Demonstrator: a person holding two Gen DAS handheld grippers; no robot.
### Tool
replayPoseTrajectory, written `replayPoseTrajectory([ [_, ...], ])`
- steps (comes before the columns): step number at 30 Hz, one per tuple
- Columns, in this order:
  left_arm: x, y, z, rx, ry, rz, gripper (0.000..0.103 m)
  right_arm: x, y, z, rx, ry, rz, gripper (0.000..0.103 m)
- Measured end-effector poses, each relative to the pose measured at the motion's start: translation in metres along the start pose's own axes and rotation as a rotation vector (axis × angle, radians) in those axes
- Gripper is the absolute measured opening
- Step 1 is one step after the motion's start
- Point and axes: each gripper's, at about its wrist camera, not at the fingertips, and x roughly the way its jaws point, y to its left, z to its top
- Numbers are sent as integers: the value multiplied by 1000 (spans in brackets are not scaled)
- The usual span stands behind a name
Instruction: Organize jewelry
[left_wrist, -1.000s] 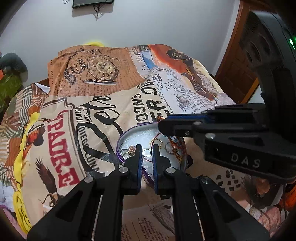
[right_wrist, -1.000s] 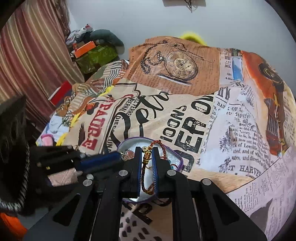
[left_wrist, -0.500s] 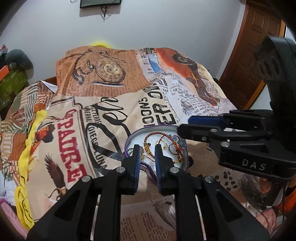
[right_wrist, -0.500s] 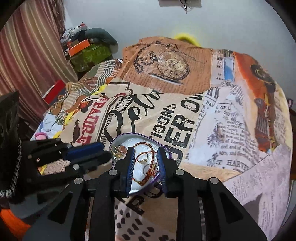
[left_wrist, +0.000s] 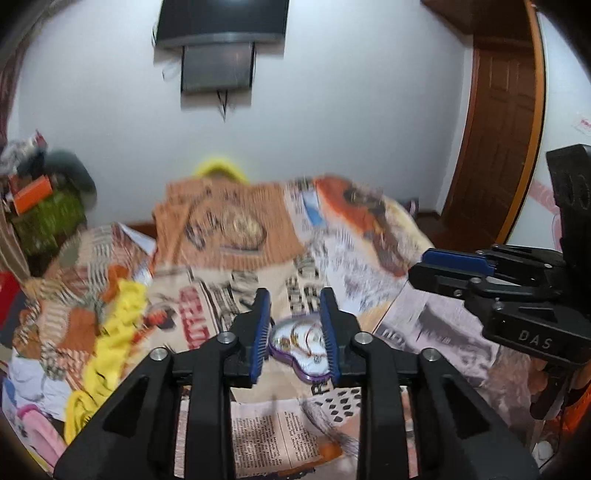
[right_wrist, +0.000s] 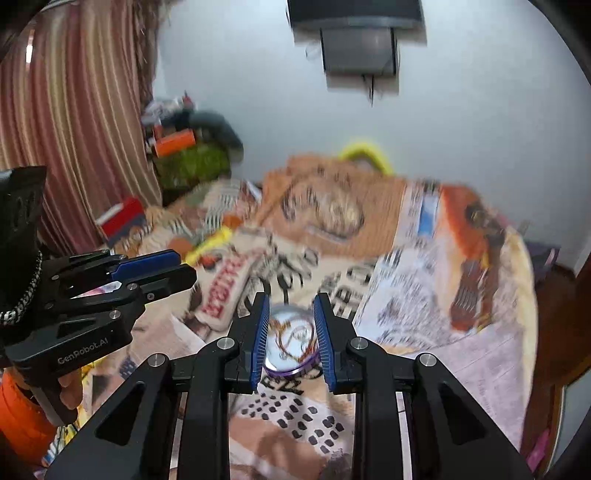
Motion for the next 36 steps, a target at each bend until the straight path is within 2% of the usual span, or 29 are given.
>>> replayPoseTrajectory([
  [6, -75, -17, 11, 14, -186, 13, 44, -81, 24, 8, -27, -241, -61, 25],
  [11, -129, -33, 5, 20, -326, 20, 55, -134, 46, -2, -33, -430, -127, 46],
  [13, -149, -37, 0, 10, -380, 28, 62, -145, 53, -7, -40, -473, -152, 53],
  [15, -164, -41, -5, -3, -424, 38, 70, -155, 60, -12, -40, -517, -186, 65],
  [17, -175, -42, -10, -18, -463, 53, 82, -161, 66, -17, -35, -552, -223, 86],
  [18, -181, -43, -12, -26, -482, 64, 90, -161, 67, -18, -29, -563, -232, 90],
  [21, -188, -42, -18, -35, -511, 90, 97, -162, 72, -20, -12, -583, -255, 103],
  [25, -191, -38, -23, -58, -518, 98, 102, -158, 78, -17, -19, -583, -293, 103],
  [36, -194, -37, -32, -72, -497, 104, 102, -167, 72, -35, -2, -550, -274, 103],
])
